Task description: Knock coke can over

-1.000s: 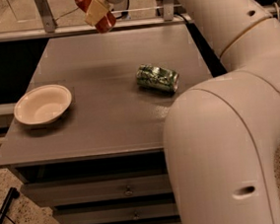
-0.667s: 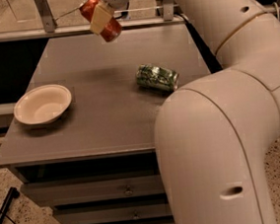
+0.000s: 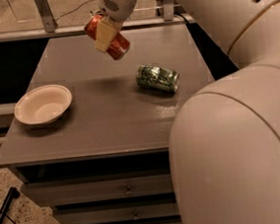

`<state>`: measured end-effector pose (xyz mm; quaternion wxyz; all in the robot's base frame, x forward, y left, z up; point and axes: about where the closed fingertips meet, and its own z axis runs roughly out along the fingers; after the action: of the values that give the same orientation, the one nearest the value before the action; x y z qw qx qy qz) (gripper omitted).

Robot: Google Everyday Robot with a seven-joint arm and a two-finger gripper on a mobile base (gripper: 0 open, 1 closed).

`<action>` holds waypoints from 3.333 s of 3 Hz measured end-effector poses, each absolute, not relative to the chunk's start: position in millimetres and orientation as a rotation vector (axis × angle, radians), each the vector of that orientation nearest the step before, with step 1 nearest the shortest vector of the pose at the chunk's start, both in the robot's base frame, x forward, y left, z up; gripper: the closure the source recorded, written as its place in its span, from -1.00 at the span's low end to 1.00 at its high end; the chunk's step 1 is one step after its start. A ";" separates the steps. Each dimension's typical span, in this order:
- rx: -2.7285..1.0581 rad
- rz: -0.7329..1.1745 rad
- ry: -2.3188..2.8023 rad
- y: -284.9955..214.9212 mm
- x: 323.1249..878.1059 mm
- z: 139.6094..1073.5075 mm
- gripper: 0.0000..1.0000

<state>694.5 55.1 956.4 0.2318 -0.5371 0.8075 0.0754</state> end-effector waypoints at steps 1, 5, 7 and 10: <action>-1.459 0.278 2.248 41.9 656.4 955.5 1.00; -1.780 0.269 2.335 10.1 543.0 891.2 1.00; -1.840 0.263 2.306 16.1 547.0 888.4 1.00; -2.028 -0.044 2.374 24.1 560.2 848.6 0.83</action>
Offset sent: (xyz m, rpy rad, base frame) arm -0.1278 -0.0521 -0.0040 0.0105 0.1030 -0.0175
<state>560.2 24.1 848.6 0.0093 -0.6494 0.7602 -0.0142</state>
